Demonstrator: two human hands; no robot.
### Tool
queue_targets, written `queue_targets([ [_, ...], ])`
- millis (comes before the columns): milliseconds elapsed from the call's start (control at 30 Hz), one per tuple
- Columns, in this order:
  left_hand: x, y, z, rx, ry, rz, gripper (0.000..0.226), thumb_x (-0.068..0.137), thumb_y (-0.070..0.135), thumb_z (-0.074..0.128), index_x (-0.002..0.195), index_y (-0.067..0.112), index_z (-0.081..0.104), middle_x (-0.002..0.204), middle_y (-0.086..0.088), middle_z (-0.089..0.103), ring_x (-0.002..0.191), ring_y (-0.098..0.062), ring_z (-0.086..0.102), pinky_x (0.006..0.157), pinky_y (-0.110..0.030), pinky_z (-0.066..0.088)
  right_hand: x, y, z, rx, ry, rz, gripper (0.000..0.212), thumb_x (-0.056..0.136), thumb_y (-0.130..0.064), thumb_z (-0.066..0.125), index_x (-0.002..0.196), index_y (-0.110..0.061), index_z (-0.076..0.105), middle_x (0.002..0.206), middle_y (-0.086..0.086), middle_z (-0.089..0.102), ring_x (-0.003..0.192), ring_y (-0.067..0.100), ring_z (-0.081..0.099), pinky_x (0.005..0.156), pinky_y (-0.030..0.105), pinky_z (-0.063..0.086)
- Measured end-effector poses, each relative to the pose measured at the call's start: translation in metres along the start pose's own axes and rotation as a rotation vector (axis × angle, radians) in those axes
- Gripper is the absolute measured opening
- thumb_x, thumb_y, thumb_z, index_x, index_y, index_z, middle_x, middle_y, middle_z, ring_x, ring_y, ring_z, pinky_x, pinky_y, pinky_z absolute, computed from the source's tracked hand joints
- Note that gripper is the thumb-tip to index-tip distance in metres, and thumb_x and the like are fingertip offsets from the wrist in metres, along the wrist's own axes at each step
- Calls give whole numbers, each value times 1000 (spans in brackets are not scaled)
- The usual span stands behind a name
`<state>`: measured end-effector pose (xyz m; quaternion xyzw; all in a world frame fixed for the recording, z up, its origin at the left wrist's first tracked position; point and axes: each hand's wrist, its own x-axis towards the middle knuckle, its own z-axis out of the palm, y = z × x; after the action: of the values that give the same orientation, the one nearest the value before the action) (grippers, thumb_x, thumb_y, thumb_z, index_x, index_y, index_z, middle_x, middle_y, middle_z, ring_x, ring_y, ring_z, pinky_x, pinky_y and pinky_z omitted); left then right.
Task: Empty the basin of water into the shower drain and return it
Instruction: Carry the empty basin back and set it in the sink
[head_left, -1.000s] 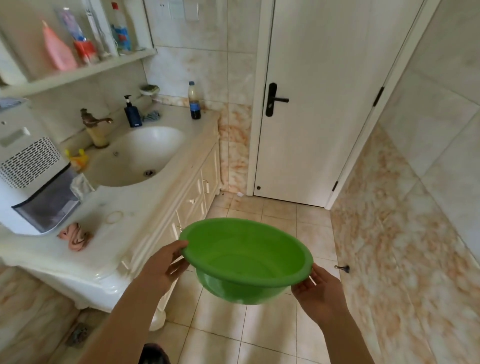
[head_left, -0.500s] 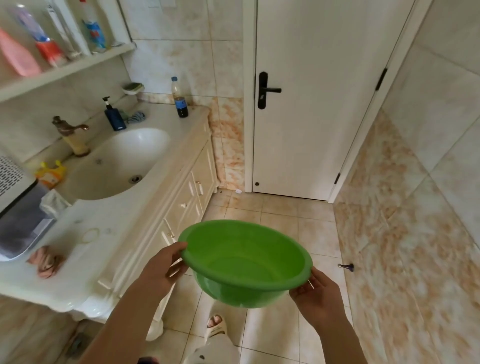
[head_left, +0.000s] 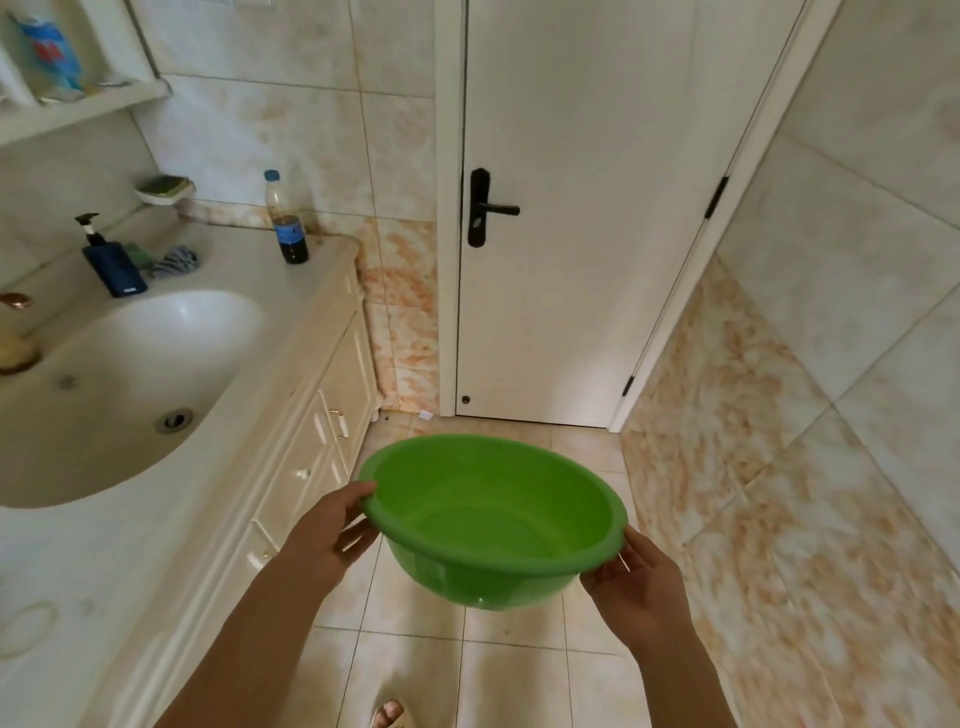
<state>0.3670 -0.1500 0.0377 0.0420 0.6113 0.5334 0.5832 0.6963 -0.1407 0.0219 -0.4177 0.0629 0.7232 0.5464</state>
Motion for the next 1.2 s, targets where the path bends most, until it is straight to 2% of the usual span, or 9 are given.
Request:
queue_targets([
  [167,47,45,-7,-3,-6,-8,23,80,17,76,101,12,67,97,-8,72,90,-23,64,68,-32,54,35,15,52,-30,17,5,17,76,-9,62,92,-5,62,83,10,55,76,24,53,72,36,46],
  [400,97,90,-23,-54,6,-2,16,81,15,75,95,12,67,93,-8,73,92,-23,66,67,-33,54,78,35,113,-96,3,21,9,85,-12,57,91,-6,60,85,10,56,78,26,54,78,37,45],
  [600,122,110,-44,-108,54,-4,25,81,16,74,105,11,69,100,-8,74,97,-22,66,71,-33,54,112,46,154,-151,-40,83,8,85,-11,57,90,-6,59,79,9,52,72,22,49,74,34,44],
  [700,132,118,-54,-149,101,9,24,82,16,74,105,11,69,99,-7,75,98,-22,66,73,-33,55,135,54,180,-201,-55,120,7,85,-11,57,89,-5,59,78,9,54,73,22,51,74,34,45],
  [800,141,127,-61,-189,166,35,19,81,16,75,100,12,70,84,-2,78,97,-21,67,73,-33,55,162,60,205,-250,-99,172,11,85,-11,57,94,-6,60,85,10,57,81,25,53,85,36,42],
  [867,146,136,-65,-221,210,66,19,81,17,75,98,14,70,78,1,78,96,-20,67,72,-33,54,182,64,227,-303,-132,229,13,85,-12,56,95,-5,60,87,11,59,82,26,54,86,36,42],
  [1033,158,166,-57,-319,326,151,22,79,16,76,99,13,69,87,-2,76,92,-19,66,70,-32,53,225,62,300,-405,-244,317,9,85,-12,56,90,-6,60,81,10,56,73,23,50,81,36,43],
  [1200,169,186,-32,-393,411,215,13,81,16,73,92,14,67,81,-2,72,82,-20,64,68,-33,52,261,47,364,-477,-343,349,8,88,-12,53,87,-7,58,74,7,53,70,21,48,82,36,42],
])
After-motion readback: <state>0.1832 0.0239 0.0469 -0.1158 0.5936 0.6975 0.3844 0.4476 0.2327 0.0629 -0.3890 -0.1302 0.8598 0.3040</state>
